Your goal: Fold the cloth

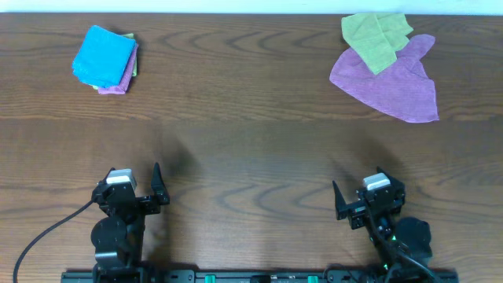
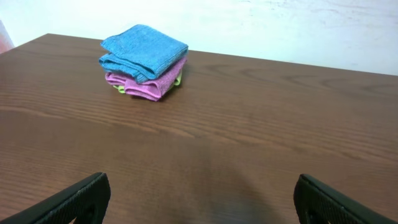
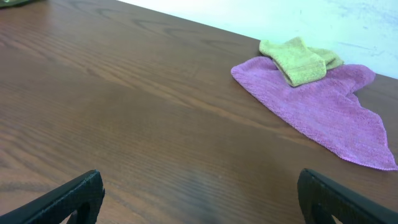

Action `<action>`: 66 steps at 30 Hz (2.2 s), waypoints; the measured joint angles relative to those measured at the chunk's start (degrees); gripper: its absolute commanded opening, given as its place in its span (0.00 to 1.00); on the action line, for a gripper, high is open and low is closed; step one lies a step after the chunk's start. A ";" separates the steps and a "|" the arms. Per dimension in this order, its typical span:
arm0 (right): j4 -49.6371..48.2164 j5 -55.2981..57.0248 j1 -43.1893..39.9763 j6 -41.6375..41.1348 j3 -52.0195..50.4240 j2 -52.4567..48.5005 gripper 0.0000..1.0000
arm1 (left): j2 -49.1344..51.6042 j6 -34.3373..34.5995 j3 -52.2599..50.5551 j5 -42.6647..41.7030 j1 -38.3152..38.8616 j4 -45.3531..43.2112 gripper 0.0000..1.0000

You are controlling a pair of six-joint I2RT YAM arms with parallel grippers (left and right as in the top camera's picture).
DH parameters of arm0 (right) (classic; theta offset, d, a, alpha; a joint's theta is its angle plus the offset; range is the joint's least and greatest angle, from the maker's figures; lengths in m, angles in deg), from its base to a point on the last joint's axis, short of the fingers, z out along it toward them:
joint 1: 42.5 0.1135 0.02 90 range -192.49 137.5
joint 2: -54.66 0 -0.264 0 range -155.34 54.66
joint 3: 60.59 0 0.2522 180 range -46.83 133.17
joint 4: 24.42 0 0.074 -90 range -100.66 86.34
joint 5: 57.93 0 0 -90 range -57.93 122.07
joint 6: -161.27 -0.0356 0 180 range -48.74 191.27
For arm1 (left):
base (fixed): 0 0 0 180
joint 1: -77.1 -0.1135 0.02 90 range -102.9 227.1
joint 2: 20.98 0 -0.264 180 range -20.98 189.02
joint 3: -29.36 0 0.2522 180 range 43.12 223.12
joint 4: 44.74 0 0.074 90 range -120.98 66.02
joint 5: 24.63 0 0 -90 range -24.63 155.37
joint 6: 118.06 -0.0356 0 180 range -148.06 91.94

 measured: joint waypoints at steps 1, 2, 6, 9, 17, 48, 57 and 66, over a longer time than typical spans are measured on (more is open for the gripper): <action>0.00 0.00 0.00 0.00 0.00 0.00 0.99 | 0.00 0.00 0.00 0.00 0.00 0.00 0.95; 0.00 0.00 0.00 0.00 0.00 0.00 0.99 | 0.00 0.00 0.00 0.00 0.00 0.00 0.95; 0.00 0.00 0.00 0.00 0.00 0.00 0.99 | 0.00 0.00 0.00 0.00 0.00 0.00 0.95; 0.00 0.00 0.00 0.00 0.00 0.00 0.99 | 0.00 0.00 0.00 0.00 0.00 0.00 0.95; 0.00 0.02 0.00 0.00 0.00 0.00 0.99 | 0.00 0.00 0.00 0.00 0.00 0.00 0.95; -0.04 0.07 0.00 0.00 0.00 0.00 0.99 | 0.00 0.00 0.00 0.00 0.00 0.00 0.95; -13.77 -0.87 0.00 -10.27 -0.66 0.02 0.99 | 0.00 0.00 0.00 0.02 0.00 0.00 0.95; -23.39 -0.98 -0.94 -25.57 -0.46 -8.22 0.99 | 0.00 0.00 0.00 0.02 0.00 -0.02 0.96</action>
